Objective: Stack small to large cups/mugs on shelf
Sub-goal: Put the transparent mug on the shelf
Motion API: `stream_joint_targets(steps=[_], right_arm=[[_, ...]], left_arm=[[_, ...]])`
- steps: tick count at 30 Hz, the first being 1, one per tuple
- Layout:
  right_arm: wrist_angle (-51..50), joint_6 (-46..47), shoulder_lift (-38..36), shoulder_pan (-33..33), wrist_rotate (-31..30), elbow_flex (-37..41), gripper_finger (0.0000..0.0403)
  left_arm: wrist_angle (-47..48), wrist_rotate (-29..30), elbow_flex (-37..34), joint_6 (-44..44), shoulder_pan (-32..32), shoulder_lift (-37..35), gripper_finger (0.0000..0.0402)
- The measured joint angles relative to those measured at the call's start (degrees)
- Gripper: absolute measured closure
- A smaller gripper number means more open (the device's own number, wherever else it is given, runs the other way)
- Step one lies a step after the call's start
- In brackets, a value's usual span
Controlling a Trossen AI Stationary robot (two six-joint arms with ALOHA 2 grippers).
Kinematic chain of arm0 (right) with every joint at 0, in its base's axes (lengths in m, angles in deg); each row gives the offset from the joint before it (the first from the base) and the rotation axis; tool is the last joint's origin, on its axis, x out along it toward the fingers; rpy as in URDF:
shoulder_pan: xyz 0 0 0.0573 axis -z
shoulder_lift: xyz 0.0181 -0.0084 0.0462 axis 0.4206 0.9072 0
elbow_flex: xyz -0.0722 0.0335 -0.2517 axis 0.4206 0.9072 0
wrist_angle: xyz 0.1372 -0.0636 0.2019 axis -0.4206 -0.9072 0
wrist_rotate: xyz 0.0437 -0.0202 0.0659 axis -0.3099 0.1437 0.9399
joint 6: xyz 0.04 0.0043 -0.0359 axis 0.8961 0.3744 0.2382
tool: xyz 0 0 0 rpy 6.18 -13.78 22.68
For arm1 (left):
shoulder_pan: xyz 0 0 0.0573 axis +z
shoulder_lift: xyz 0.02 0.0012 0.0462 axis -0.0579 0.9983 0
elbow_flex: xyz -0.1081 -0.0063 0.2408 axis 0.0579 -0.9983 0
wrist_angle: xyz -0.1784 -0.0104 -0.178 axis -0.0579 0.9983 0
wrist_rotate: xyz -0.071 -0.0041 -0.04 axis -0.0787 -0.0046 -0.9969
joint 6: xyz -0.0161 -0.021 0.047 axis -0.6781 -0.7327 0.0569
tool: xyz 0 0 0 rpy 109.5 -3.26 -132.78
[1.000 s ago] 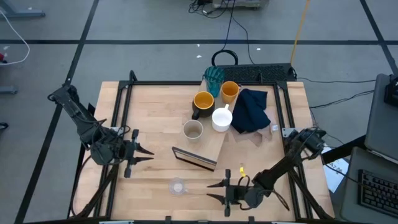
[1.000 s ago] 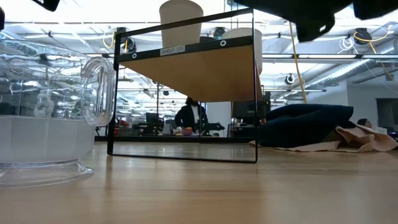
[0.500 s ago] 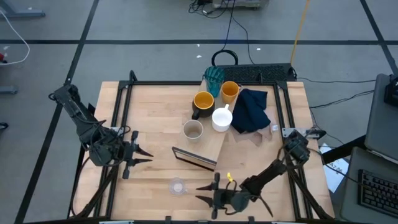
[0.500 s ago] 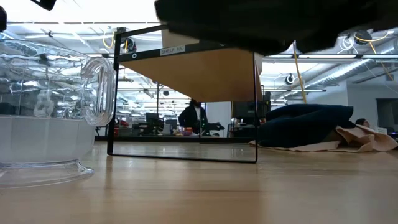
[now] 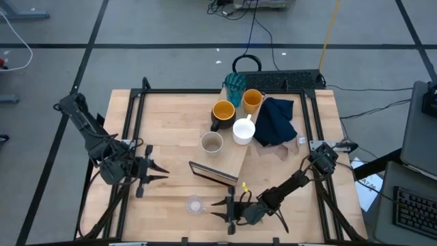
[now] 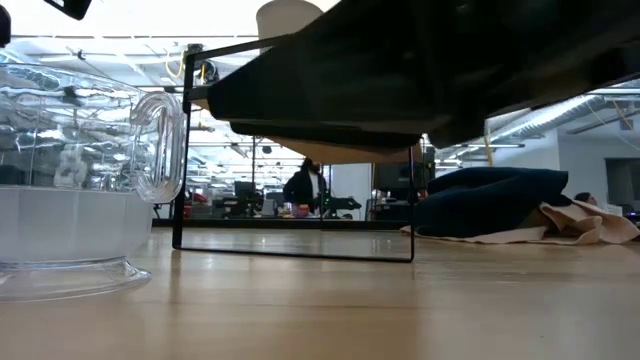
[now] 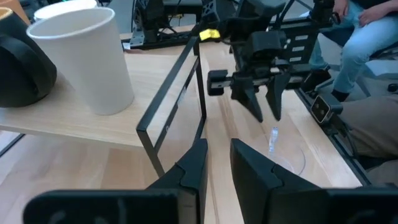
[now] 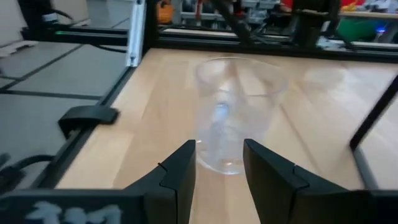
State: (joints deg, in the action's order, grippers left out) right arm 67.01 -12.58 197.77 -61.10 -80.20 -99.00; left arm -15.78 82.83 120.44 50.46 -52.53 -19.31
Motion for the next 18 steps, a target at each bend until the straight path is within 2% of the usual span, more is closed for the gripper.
stream_joint_targets(steps=[8,13,18], right_arm=[[0.2,1.7,0.0,0.6,4.0,0.0,0.027],[0.9,3.1,0.0,1.8,8.5,0.0,0.024],[0.6,3.2,0.0,3.0,8.8,0.0,0.0207]], left_arm=[[-0.1,0.3,0.0,-0.3,0.0,1.9,0.0332],[-0.3,1.0,0.0,-0.2,0.0,1.8,0.0332],[-0.4,0.9,0.0,-0.9,0.0,1.8,0.0332]])
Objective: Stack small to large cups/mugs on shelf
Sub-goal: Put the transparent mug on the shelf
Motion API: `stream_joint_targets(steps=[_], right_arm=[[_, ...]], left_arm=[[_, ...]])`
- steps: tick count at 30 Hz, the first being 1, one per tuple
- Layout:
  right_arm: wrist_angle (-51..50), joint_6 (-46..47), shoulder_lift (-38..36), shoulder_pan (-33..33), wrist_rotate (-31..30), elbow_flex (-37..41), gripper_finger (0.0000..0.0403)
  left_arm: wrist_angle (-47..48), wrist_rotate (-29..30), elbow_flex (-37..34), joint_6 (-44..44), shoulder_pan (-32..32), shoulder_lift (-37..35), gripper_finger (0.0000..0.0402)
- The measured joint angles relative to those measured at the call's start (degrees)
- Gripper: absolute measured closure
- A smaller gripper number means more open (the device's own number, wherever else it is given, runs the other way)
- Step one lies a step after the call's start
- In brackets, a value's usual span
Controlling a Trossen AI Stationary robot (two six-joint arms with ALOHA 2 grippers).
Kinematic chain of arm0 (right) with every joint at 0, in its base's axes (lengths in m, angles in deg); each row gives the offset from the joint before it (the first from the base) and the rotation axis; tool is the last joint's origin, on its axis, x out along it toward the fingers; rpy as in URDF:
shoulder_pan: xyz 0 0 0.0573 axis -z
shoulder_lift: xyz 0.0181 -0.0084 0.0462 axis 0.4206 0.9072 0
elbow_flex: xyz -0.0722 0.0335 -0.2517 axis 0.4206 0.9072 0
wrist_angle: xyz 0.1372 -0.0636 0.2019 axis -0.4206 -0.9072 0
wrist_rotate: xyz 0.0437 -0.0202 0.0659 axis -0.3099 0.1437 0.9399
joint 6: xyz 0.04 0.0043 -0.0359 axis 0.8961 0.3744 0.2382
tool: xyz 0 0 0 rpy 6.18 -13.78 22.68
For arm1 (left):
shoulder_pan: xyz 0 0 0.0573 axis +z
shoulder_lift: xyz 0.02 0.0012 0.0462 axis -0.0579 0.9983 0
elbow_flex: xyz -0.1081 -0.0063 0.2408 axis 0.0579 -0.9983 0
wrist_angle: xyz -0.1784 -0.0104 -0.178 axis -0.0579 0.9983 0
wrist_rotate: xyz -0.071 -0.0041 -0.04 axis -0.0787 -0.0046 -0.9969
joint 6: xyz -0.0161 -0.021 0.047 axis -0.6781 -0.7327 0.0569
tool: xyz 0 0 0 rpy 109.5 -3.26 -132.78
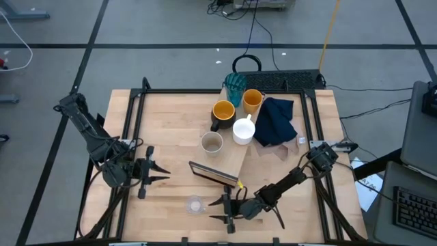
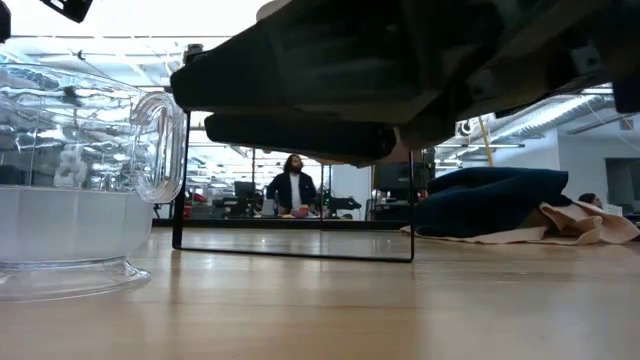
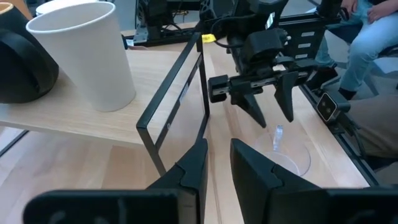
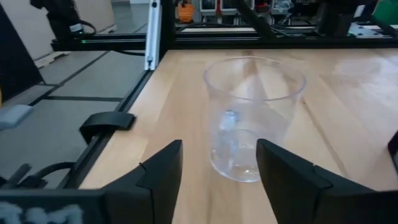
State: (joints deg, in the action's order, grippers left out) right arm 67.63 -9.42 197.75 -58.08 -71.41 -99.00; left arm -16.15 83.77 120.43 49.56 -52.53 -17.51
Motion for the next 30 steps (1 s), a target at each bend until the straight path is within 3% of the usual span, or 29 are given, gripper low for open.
stream_joint_targets(steps=[6,19,30], right_arm=[[0.0,0.0,0.0,1.0,0.2,0.0,0.0189],[1.6,-1.9,5.4,0.9,0.5,-5.3,0.0192],[1.3,-1.6,5.5,1.2,0.4,-5.6,0.0193]], left_arm=[[0.0,-0.4,0.0,-0.2,0.0,0.0,0.0332],[-0.1,-0.4,0.0,-0.4,0.0,0.0,0.0332],[0.0,-1.0,0.0,-0.7,0.0,0.0,0.0332]])
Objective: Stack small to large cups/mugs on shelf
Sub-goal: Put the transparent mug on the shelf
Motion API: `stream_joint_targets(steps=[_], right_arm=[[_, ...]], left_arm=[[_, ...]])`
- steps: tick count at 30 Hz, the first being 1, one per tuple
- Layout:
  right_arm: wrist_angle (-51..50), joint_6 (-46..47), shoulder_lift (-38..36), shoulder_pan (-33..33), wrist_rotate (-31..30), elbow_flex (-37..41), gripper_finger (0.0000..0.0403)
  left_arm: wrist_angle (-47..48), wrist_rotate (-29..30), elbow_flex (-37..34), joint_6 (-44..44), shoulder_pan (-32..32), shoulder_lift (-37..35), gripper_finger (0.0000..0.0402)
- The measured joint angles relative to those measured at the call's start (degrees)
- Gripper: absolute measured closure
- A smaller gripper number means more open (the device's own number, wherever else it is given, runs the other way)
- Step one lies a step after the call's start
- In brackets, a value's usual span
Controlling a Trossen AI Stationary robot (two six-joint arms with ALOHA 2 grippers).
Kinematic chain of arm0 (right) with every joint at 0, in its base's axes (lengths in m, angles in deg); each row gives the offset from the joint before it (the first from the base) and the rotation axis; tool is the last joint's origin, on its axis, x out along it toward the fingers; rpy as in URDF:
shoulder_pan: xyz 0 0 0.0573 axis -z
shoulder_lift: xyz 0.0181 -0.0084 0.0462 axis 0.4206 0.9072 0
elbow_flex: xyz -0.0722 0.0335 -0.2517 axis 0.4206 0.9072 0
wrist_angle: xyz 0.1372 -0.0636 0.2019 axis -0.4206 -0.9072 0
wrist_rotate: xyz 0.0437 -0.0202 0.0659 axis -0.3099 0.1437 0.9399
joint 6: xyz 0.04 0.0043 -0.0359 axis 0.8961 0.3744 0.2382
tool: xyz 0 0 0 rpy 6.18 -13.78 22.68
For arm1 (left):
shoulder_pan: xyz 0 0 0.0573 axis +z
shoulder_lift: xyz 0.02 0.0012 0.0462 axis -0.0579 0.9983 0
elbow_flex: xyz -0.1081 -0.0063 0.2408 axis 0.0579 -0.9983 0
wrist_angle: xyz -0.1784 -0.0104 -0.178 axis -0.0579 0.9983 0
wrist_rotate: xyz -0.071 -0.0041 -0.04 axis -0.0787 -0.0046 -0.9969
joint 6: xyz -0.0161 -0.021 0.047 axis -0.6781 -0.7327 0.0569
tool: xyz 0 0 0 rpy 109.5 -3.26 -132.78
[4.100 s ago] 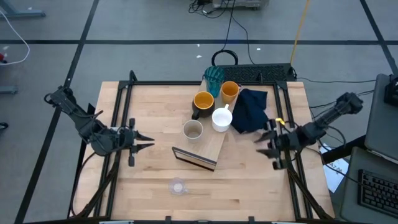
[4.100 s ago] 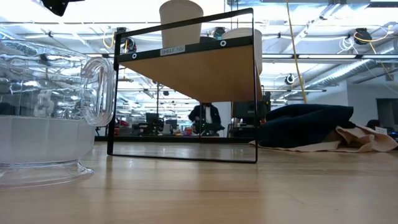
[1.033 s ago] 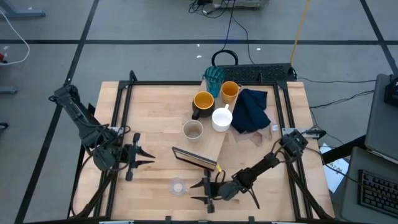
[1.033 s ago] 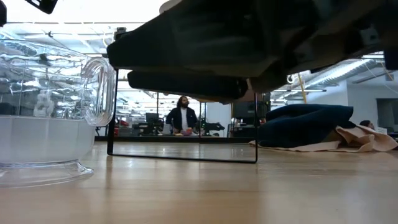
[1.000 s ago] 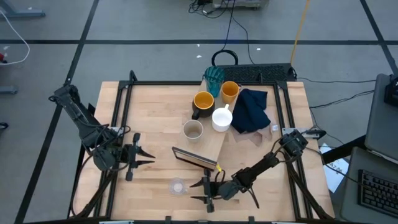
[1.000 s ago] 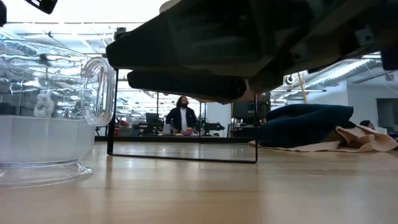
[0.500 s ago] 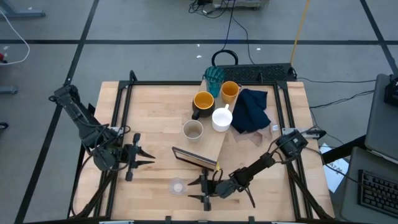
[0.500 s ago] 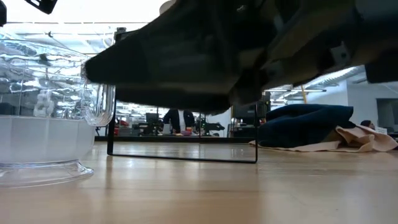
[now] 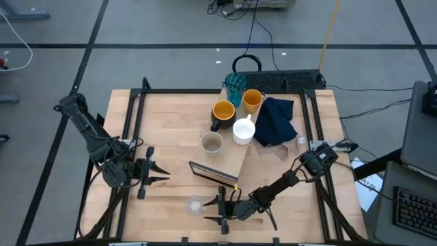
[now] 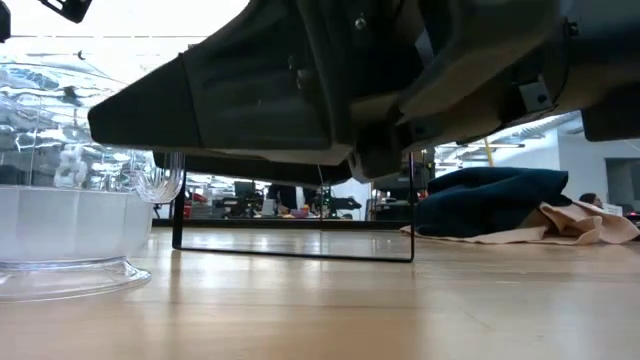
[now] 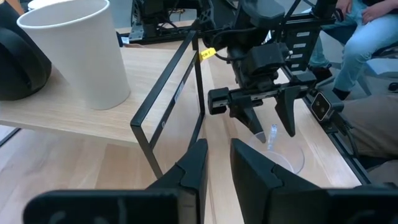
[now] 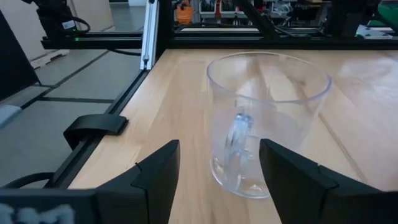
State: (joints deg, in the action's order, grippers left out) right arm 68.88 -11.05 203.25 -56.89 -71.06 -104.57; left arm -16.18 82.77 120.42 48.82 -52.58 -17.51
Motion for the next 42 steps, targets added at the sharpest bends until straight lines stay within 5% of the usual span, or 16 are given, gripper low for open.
stream_joint_targets(steps=[8,29,42], right_arm=[[0.0,0.1,0.0,0.1,-0.3,0.0,0.0207],[-0.1,0.0,0.0,0.1,-0.4,0.0,0.038],[2.8,-3.0,-0.1,-1.0,-4.8,0.0,0.0391]], left_arm=[[0.0,0.0,0.0,0.0,0.0,0.0,0.0332],[0.0,0.3,0.0,-0.7,-1.9,0.0,0.0332],[0.0,0.6,0.0,-1.1,-1.9,0.0,0.0332]])
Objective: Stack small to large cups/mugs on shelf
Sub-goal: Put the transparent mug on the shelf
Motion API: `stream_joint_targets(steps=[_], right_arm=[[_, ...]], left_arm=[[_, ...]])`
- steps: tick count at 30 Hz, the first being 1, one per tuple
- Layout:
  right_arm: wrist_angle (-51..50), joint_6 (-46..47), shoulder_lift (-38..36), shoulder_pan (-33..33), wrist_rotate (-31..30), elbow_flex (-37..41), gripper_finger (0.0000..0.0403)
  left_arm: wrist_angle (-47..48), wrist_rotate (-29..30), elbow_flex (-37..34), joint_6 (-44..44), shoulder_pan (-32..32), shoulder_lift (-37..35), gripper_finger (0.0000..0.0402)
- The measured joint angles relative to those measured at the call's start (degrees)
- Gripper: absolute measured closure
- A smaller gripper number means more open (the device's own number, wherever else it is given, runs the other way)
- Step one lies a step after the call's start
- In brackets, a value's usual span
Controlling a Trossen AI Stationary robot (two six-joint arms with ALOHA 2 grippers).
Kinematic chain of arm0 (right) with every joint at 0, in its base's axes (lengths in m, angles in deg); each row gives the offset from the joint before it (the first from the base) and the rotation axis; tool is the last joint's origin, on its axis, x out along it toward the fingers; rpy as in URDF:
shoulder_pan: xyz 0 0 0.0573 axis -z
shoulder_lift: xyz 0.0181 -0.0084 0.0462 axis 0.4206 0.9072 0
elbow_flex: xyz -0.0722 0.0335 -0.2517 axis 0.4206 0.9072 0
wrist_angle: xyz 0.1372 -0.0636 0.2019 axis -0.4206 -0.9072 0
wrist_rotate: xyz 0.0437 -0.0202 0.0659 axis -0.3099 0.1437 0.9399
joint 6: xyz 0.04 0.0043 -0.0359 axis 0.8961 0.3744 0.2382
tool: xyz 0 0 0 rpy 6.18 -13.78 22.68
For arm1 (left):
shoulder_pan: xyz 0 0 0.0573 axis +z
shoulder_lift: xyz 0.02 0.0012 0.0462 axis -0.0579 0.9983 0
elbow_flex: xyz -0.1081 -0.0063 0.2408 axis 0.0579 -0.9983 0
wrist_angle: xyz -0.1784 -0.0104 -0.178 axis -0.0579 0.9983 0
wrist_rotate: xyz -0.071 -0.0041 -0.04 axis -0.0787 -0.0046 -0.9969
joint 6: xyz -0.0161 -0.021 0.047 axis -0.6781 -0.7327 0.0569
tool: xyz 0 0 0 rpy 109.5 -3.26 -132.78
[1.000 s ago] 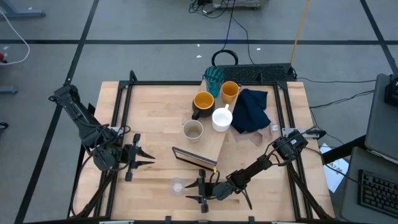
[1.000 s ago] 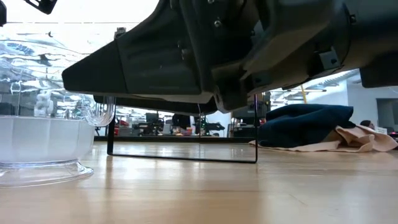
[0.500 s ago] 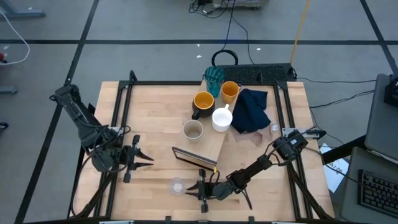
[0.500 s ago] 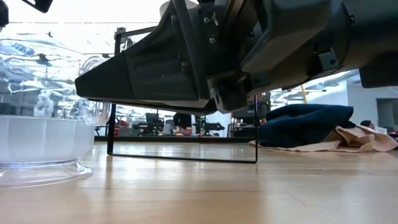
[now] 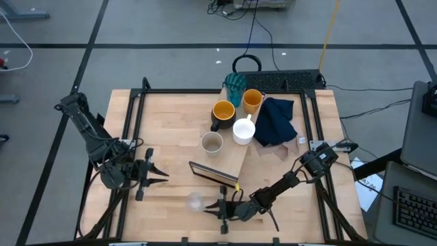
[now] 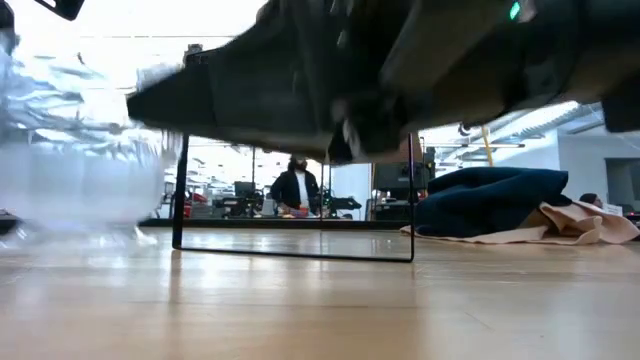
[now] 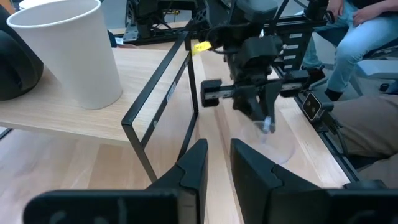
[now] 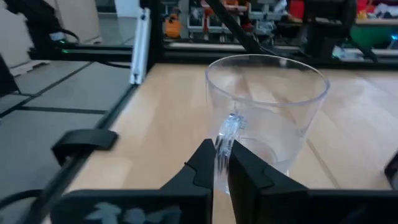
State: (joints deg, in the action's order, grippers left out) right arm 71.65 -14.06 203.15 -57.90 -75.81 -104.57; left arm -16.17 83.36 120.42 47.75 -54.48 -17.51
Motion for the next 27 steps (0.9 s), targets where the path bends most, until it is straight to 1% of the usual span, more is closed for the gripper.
stream_joint_targets(steps=[3,7,18,23,27], right_arm=[[0.4,-2.1,-1.6,-0.7,0.1,0.0,0.0391],[-3.0,-6.2,-7.0,-2.0,0.2,0.0,0.0391],[-26.8,-16.0,-29.9,-3.9,-0.9,0.0,0.0391],[-41.1,-17.8,-37.9,-3.7,-12.2,0.0,0.0391],[-50.3,-17.7,-43.0,-3.8,-20.9,0.0,0.0391]], left_arm=[[0.0,0.0,0.0,0.0,0.0,0.0,0.0332],[0.0,0.0,0.0,-0.1,0.0,0.0,0.0332],[0.0,0.0,0.0,-0.4,0.0,0.1,0.0332],[0.1,-0.4,0.0,-0.3,0.0,0.1,0.0332],[0.6,-0.5,0.0,-0.4,0.0,0.1,0.0332]])
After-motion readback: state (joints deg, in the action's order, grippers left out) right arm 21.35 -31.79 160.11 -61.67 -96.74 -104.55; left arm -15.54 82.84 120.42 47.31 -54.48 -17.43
